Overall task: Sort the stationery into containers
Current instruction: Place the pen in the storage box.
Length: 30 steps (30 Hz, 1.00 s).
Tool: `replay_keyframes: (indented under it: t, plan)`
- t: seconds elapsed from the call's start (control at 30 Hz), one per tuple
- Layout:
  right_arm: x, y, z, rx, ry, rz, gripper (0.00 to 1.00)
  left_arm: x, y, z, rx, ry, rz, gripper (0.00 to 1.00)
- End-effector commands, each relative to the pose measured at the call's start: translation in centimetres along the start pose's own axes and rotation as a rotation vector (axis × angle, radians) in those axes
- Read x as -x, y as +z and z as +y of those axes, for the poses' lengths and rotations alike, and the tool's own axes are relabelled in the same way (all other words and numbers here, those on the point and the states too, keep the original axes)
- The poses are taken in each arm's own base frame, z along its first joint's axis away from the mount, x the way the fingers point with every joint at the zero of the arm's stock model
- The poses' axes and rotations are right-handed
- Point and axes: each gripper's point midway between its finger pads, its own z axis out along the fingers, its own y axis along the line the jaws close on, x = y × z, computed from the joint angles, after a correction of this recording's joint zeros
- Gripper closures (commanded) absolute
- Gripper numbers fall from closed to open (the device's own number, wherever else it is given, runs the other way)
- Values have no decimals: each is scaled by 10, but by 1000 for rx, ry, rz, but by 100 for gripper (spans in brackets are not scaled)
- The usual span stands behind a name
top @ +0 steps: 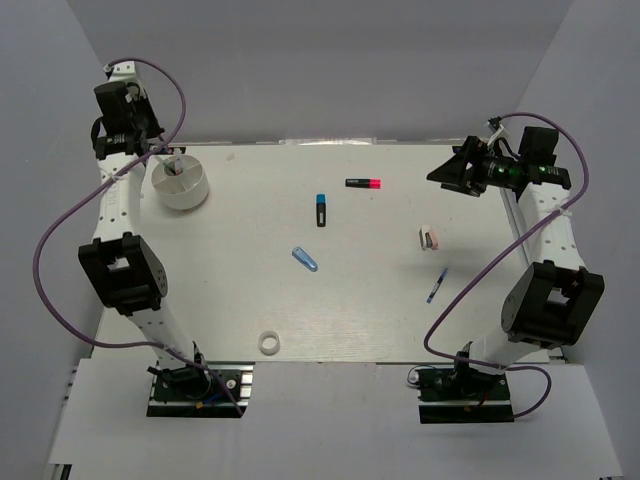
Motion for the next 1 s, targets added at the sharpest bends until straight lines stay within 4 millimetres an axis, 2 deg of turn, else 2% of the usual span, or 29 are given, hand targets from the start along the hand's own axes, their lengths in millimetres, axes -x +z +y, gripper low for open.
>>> replay_keyframes:
  t: [0.0, 0.2, 0.27, 0.5, 0.53, 0.63, 0.67, 0.73, 0.8, 0.9, 0.97]
  plan:
    - [3, 1, 6, 26, -23, -4, 14, 4, 9, 9, 19, 22, -14, 100]
    - [-2, 0, 4, 22, -21, 3, 14, -28, 29, 15, 33, 38, 49, 100]
    - [-3, 1, 5, 23, -24, 3, 14, -41, 33, 16, 28, 80, 74, 100]
    - [-3, 1, 0, 14, -44, 4, 12, -68, 39, 26, 63, 109, 121, 99]
    - [-4, 0, 1, 13, -53, 8, 12, -71, 39, 24, 57, 107, 127, 90]
    - [-4, -1, -4, 1, -176, 18, 12, -81, 40, 28, 57, 91, 145, 81]
    - [-6, -2, -6, -13, -174, 24, 13, -84, 41, 22, 22, 87, 149, 78]
    - [-9, -2, -14, -31, -244, 36, 14, -90, 42, 20, 13, 80, 160, 73]
    - [-14, -4, -19, -49, -292, 58, 14, -94, 43, 18, 0, 67, 169, 65]
    - [-23, -6, -28, -84, -322, 86, 14, -88, 39, 11, -27, 44, 161, 53]
    - [-26, -9, -31, -97, -368, 102, 15, -70, 31, 8, -40, 41, 123, 47]
